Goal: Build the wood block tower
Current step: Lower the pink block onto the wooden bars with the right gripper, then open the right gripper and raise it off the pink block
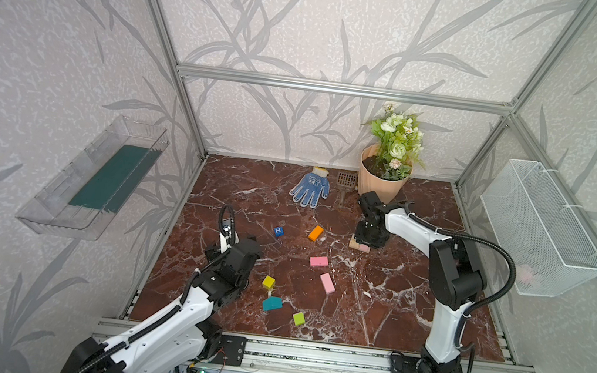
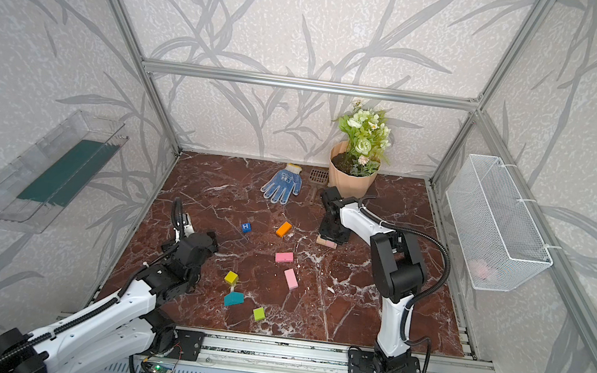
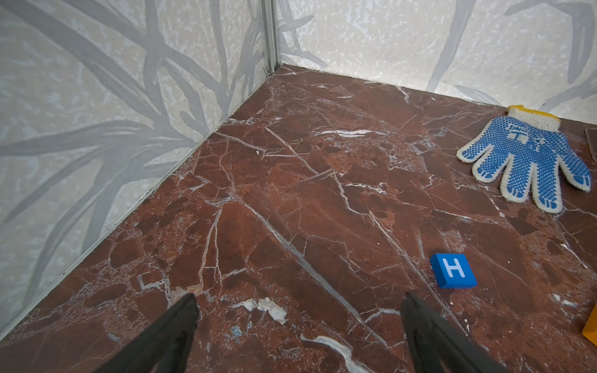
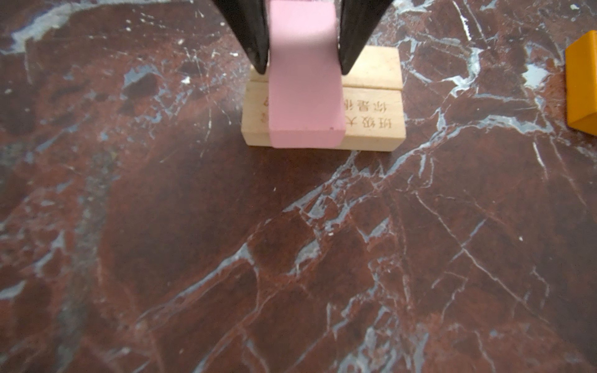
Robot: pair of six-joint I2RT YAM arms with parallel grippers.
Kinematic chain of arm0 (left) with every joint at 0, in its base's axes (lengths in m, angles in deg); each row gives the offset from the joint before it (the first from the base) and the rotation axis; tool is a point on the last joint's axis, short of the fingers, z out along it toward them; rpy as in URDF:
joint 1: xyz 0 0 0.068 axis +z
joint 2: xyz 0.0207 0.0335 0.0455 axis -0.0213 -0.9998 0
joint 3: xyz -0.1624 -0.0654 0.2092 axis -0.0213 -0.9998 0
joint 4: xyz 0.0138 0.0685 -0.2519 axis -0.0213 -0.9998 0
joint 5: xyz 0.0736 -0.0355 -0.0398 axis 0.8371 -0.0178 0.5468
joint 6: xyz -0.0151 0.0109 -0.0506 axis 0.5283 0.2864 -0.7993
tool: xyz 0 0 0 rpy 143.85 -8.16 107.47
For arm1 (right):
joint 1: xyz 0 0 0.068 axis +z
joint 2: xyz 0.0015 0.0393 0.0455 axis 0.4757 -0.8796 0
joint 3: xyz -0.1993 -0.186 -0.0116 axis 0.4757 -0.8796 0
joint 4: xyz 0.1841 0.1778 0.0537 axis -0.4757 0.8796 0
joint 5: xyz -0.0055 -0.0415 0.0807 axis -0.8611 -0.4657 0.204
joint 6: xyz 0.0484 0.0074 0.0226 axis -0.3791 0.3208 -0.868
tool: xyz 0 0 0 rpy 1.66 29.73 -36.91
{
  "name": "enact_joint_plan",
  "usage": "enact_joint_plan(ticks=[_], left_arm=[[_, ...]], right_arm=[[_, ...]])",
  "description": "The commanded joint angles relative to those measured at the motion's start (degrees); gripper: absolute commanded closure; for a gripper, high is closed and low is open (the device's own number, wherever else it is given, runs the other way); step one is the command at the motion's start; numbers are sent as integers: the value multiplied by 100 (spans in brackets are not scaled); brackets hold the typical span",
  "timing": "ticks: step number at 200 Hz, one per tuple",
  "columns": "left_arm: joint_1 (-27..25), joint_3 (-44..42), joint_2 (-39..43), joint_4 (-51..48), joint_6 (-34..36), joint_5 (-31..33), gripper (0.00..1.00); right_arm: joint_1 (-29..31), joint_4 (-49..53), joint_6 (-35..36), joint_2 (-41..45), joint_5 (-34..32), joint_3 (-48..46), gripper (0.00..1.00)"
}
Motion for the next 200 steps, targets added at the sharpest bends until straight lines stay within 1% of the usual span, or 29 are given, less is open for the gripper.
enact_joint_plan(ticks=[1,55,68,101,119,150,186,200], left_arm=[[19,156,24,54,-56,48,2],[19,151,22,62,-60,42,2],[22,151,20,63,-55,44,2],[19,166,2,63,-61,43,2],[24,169,-10,64,-56,40,2],[19,173,-20,70,-59,44,2],[19,177,-41,66,-52,49,2],[19,178,-51,72,-51,44,2]], right_arm=[[-34,105,-43,-18,-97,-36,64],[-34,92,-21,-2,-47,-28,61],[-36,91,-18,21,-28,-24,58],[-37,132,-16,129,-26,-5,47],[-39,183,-5,267,-34,-11,44],[-23,242,2,736,-102,-166,37],[177,127,66,1551,-297,-509,28],[318,0,142,2033,-395,-645,24]])
